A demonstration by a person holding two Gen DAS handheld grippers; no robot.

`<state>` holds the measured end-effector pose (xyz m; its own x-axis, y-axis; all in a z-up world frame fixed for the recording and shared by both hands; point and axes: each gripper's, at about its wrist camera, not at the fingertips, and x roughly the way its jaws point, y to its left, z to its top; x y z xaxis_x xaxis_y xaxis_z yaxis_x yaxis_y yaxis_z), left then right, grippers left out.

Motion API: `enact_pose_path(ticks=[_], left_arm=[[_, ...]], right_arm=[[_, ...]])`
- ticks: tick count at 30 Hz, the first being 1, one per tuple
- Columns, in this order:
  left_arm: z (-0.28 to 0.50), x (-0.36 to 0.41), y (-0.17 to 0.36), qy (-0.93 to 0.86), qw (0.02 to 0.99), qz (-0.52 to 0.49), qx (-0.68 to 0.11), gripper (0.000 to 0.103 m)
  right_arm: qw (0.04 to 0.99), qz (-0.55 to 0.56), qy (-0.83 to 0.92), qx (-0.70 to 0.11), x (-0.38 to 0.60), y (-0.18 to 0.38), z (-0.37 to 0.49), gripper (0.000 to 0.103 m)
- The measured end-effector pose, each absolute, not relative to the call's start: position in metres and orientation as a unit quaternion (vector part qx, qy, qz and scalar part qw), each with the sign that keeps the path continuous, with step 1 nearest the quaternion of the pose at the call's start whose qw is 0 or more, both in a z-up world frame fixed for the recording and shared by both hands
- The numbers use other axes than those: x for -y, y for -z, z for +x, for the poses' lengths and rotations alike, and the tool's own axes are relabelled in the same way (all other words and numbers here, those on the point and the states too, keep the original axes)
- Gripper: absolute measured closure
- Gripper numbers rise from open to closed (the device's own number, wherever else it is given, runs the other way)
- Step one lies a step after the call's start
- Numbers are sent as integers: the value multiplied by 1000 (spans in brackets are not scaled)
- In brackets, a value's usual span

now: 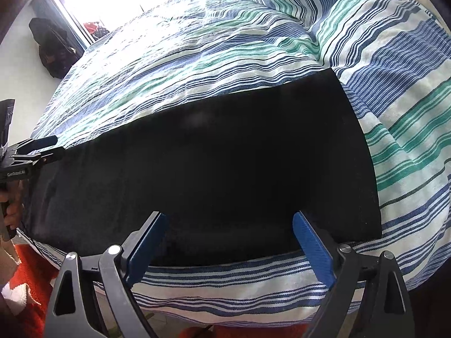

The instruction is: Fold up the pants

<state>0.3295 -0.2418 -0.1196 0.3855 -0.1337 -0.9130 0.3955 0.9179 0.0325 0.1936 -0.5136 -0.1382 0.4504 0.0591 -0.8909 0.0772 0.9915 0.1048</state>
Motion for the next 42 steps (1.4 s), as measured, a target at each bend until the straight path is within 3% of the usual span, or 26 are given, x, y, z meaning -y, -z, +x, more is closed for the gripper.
enact_pose_path(ticks=[7,19,22,27,35,42], left_arm=[[318,249,158,155,809,146,-548,13],[202,249,160,202,814,141,-525,13],[195,233,139,208,822,101,-521,14],[203,212,122,182,837,77,-511,14],[201,228,159,173,827,111,-524,13],[205,224,161,174,826,110,-525,12]], right_arm=[[851,72,-4,-521,519,137,194,12],[860,96,-10,-501,527,130,182,12],[892,150,-41,-425,539,106,161,12],[889,345,-24,-301,605,83,111,12],[806,496,-22,-321,636,108,101,12],[800,453,14,-393,632,137,139,14]])
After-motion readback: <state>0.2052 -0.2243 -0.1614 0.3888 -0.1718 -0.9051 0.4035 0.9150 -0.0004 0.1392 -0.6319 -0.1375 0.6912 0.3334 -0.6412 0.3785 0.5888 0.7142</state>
